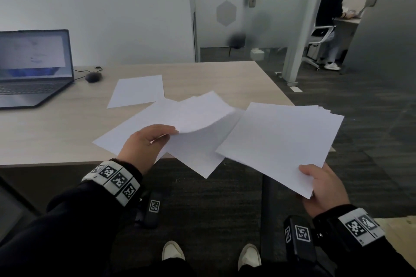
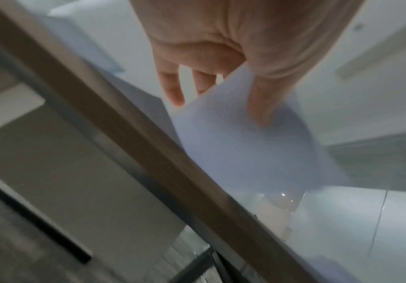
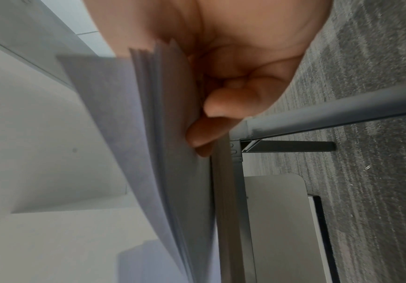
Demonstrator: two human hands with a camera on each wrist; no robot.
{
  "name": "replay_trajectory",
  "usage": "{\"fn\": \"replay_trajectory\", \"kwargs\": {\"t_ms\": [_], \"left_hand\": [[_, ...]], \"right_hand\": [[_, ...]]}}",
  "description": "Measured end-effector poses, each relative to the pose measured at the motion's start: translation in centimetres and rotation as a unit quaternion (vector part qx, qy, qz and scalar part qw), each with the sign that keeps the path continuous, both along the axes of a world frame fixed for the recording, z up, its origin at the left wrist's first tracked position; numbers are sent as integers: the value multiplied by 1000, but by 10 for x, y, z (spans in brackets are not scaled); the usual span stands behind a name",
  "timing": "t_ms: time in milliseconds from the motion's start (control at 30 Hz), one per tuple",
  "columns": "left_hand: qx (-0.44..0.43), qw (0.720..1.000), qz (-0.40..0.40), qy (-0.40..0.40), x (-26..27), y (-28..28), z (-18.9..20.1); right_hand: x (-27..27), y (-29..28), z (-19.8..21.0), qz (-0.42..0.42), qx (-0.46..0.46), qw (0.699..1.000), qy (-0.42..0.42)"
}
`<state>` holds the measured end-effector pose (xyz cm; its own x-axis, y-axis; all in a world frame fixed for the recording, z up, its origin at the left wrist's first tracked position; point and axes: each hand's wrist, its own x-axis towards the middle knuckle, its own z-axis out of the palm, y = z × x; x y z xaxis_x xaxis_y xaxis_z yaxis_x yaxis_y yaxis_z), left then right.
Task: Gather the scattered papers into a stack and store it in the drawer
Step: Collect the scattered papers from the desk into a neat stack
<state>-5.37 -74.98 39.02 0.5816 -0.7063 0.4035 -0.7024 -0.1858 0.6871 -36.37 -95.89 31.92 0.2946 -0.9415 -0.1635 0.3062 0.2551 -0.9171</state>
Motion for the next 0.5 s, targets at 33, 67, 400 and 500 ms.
{"fn": "replay_trajectory", "kwargs": {"t_ms": [33,67,400,500], "left_hand": [[19,999,-22,-16,4,-1,-5],[50,997,-32,-40,9,-2,-9],[328,918,-48,-219,-6,-6,-12],[329,902,-65,-273,-19,-15,-17]], "right_hand": [[-1,-2,1,-12,4,1000,5],[-1,-5,1,-17,19,1000,-4],[-2,2,5,-16,35,998,-42],[-1,6,10,-15,32,999,-35]]}}
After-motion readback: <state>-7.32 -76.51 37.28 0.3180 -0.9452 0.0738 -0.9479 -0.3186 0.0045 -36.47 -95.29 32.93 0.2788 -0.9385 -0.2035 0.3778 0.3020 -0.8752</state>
